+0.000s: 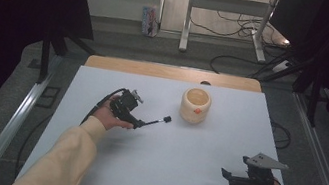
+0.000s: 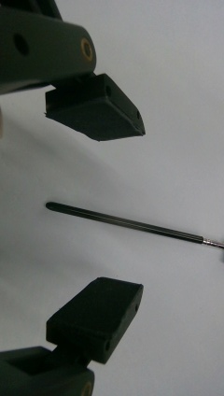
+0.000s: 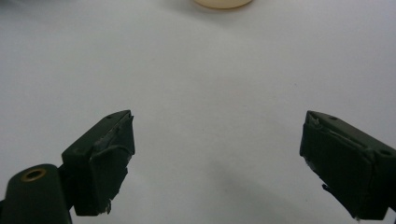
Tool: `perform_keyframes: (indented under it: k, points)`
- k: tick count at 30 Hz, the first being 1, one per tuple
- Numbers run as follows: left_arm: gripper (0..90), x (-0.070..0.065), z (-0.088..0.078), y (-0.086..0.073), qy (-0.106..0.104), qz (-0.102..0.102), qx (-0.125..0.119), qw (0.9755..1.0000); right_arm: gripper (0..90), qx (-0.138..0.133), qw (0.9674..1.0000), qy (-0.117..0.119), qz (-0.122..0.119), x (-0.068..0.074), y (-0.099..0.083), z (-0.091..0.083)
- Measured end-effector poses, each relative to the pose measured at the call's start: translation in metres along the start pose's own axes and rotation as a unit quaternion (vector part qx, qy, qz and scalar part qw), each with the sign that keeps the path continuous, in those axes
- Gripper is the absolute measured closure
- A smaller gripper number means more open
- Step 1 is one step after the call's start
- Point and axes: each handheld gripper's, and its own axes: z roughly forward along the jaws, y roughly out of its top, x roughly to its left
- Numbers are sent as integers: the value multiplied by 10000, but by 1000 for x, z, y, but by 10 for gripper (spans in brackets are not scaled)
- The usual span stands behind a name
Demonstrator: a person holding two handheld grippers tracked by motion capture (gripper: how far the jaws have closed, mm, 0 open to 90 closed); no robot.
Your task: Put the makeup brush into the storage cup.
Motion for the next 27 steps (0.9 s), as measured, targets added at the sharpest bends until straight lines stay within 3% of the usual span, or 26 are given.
perform_keyframes:
  k: [14, 21, 27]
  points:
    - [256, -5, 13, 18, -78, 158, 131, 9998, 101, 12, 10000, 4, 24, 0, 0, 1]
    - [310, -12, 20, 25, -108, 436, 332, 9984, 101, -1, 10000, -12, 26, 0, 0, 1]
    - [389, -13, 22, 34, -127, 527, 403, 9977, 101, 5, 10000, -11, 21, 0, 0, 1]
